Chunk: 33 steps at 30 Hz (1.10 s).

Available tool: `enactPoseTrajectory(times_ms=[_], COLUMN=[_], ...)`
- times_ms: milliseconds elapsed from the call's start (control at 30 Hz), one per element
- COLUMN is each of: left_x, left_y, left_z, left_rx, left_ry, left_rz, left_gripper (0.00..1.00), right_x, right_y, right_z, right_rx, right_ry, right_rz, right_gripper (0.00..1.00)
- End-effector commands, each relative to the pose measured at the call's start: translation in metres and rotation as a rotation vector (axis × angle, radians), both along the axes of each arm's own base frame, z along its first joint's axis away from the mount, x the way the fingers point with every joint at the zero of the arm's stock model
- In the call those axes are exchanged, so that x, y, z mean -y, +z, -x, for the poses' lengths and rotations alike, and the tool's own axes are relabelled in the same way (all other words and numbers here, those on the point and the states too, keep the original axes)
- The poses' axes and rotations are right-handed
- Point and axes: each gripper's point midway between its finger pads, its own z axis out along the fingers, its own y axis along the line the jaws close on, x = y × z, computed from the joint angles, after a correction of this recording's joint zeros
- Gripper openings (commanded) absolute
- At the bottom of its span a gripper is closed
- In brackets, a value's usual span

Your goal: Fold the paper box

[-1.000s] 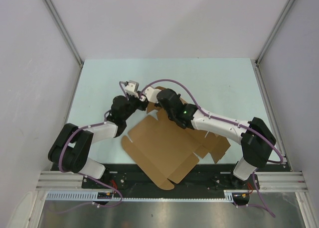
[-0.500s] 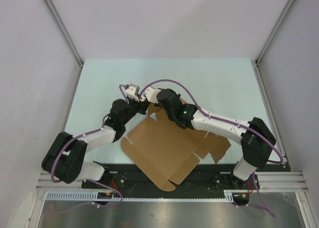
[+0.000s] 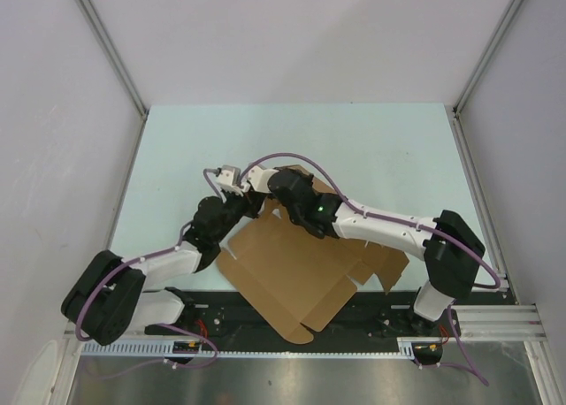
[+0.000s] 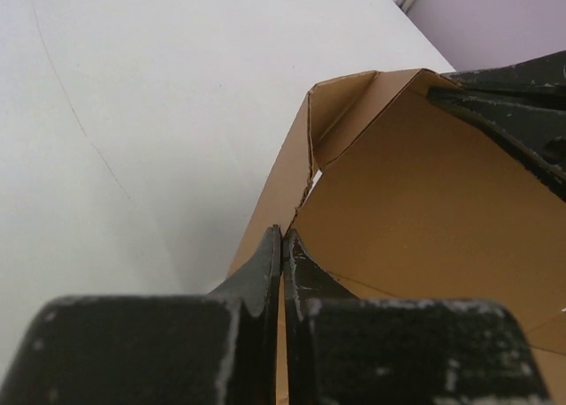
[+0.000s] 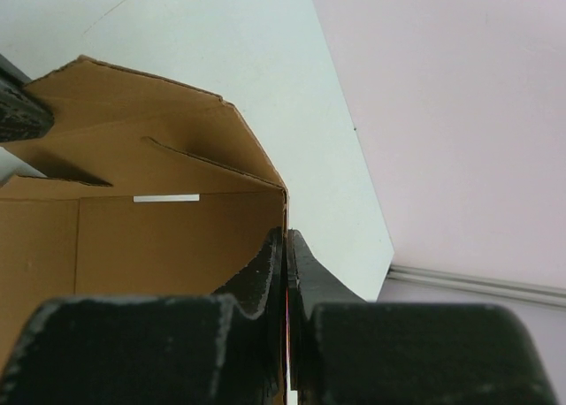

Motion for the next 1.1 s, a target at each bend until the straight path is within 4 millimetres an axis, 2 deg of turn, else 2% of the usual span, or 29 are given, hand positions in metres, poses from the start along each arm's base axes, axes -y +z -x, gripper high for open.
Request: enactPoseTrajectory(times_ms=[0,200,500,700,800,1067], left_x=[0.004,0.001,0.002,-0.001,-0.002,-0.008], left_y=[0.015,0.007,-0.003,-0.01,-0.011,-0.015], left_z=[0.012,0.018,0.023,0.025,0.024,0.02], left_rx=[0.028,0.02,0.019,0.014,0.011,0.002], left_ry=[0.037,0.083,0.113,0.136,0.147,0.194], left_rz=[0.138,0.187,0.187,0.182,0.181,0.149], left_gripper=[0.0,0.0,0.0,0.0,0.0,0.0], right_x=[-0.003,-0.005,-0.01,-0.011,-0.011,-0.012], right_y=[0.001,-0.007,-0.006,-0.008,-0.008,0.012], right_z=[0.005,0.015,0.027,0.035,0.037,0.039], right_rx=[0.028,0.014,0.017,0.005,0.002,0.018], right_ry=[-0.009,-0.012,-0.008,-0.011,-0.012,-0.002], right_rz=[0.031,0.058,0.059,0.056,0.047,-0.028], right_gripper=[0.0,0.0,0.01,0.16,0.28,0.41])
